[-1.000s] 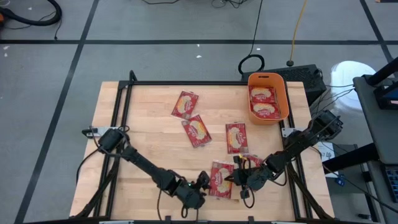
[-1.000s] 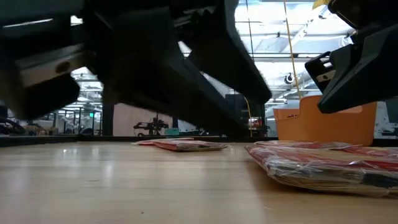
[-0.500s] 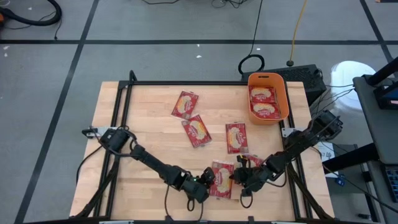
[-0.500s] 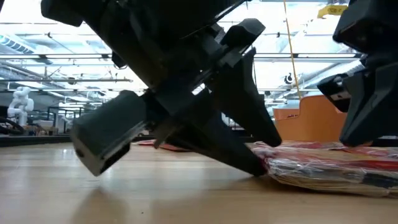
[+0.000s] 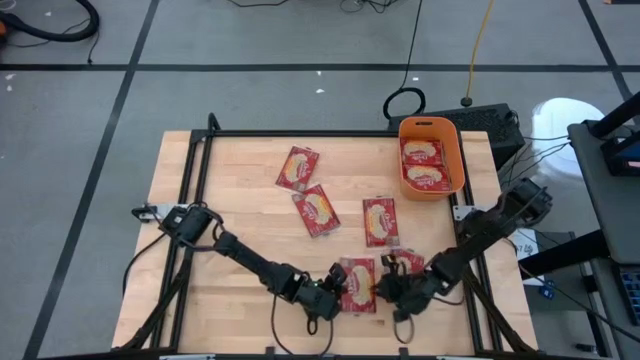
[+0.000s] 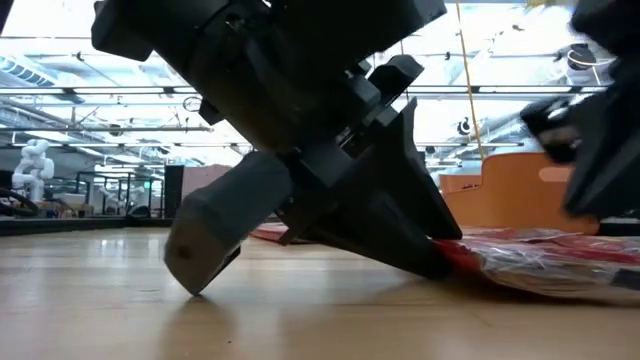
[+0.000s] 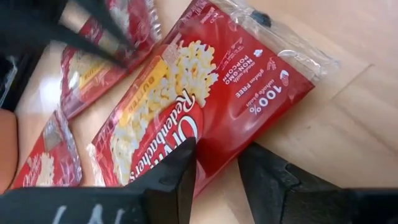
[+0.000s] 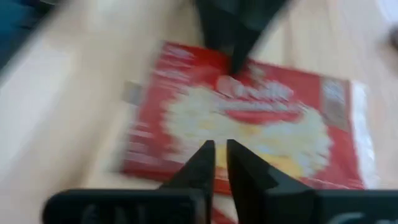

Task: Sort popcorn bags into baskets
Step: Put the red popcorn bag into the orange container

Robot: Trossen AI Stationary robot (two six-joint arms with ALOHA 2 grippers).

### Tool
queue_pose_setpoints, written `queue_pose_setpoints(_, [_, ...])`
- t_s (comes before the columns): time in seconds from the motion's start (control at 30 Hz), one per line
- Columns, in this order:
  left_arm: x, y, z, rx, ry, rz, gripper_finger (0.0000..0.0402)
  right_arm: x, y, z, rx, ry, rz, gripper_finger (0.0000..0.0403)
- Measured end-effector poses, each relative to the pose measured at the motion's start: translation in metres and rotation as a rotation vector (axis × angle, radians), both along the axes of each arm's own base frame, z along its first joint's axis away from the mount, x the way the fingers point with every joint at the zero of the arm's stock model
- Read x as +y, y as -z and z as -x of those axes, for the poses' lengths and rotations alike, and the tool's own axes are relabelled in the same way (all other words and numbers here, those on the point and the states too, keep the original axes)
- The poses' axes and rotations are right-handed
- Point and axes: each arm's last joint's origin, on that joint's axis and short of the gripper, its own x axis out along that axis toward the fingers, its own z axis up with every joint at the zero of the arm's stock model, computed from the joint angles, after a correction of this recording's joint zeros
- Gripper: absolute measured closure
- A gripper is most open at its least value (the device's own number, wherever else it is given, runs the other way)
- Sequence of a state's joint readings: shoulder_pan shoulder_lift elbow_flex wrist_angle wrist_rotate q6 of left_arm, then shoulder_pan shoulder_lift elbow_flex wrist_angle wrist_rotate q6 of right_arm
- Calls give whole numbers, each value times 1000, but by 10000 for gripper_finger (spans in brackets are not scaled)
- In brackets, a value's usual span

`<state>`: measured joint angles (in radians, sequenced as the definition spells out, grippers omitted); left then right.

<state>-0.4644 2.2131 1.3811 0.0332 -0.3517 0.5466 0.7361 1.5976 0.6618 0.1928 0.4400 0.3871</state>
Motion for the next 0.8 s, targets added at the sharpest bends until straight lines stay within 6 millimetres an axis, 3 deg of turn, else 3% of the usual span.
queue_pose_setpoints(0.2, [6,1,-2,5,-28,7,296,14,5,13,12,-123,96,292])
queue_pose_setpoints(0.47, [10,4,0,53,-34,-17,322,25,14,10,-27,-310,399,207])
queue_pose_setpoints(0.6, [10,5,1,59,-54,0,341,23,22,6,-11,-387,513,188])
queue_pose_setpoints(0.8, [11,6,3,82,-79,13,359,26,27,9,-11,-483,622,192])
